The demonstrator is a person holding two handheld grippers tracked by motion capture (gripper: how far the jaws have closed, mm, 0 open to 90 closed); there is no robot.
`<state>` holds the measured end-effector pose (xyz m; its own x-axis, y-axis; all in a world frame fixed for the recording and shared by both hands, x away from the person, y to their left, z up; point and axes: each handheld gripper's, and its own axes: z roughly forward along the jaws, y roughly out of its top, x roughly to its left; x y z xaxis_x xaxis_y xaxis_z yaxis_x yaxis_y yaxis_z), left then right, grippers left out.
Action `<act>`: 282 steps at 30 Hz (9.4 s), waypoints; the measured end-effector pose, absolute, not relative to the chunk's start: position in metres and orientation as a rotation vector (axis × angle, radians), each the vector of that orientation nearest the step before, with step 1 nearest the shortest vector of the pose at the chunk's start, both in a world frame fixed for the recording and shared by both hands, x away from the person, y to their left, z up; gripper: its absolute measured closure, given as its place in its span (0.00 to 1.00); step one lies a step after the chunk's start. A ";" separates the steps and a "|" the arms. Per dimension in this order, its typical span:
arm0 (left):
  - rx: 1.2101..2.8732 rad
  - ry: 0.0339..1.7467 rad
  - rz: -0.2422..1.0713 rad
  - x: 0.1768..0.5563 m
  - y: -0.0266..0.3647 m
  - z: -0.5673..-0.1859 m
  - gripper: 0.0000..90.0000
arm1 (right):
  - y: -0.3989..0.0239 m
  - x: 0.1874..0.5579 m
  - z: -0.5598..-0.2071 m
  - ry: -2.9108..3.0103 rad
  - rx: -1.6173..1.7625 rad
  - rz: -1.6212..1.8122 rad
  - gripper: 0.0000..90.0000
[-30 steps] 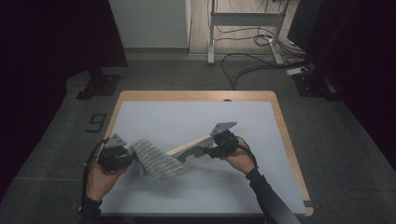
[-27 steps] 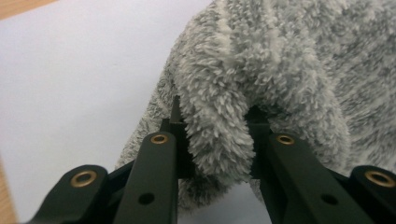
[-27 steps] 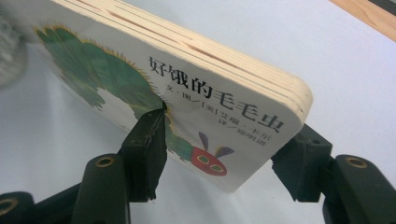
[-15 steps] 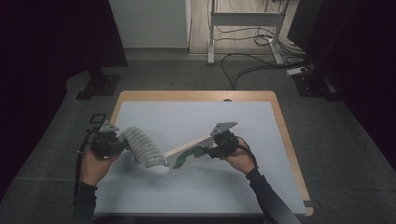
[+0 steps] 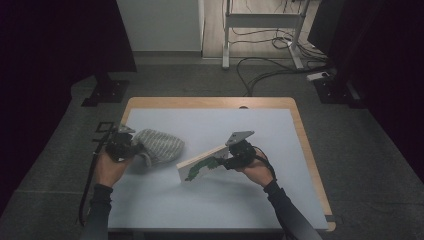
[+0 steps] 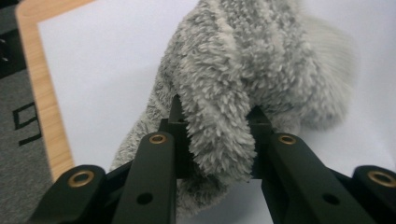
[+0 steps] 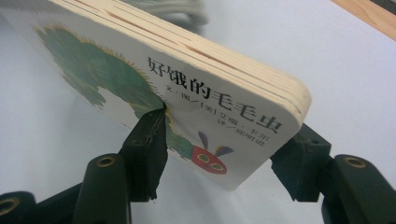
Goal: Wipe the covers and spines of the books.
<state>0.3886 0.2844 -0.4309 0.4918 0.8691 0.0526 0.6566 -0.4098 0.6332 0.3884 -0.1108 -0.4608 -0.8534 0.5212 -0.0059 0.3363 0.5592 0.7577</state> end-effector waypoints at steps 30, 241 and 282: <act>2.128 1.139 0.338 0.360 0.278 -0.431 0.34 | -0.110 0.390 -0.461 2.565 0.715 1.178 0.43; 2.253 1.216 0.363 0.426 0.258 -0.498 0.71 | -0.235 0.333 -0.538 2.397 1.074 1.028 0.00; 2.323 0.878 0.294 0.381 0.173 -0.463 0.71 | -0.235 0.333 -0.538 2.397 1.073 1.030 0.00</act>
<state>0.3807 0.1734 -0.4628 0.7531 0.6578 -0.0130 0.5170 -0.5794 0.6301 0.3328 -0.2349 -0.5378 -0.6673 0.7447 0.0027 0.5148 0.4586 0.7244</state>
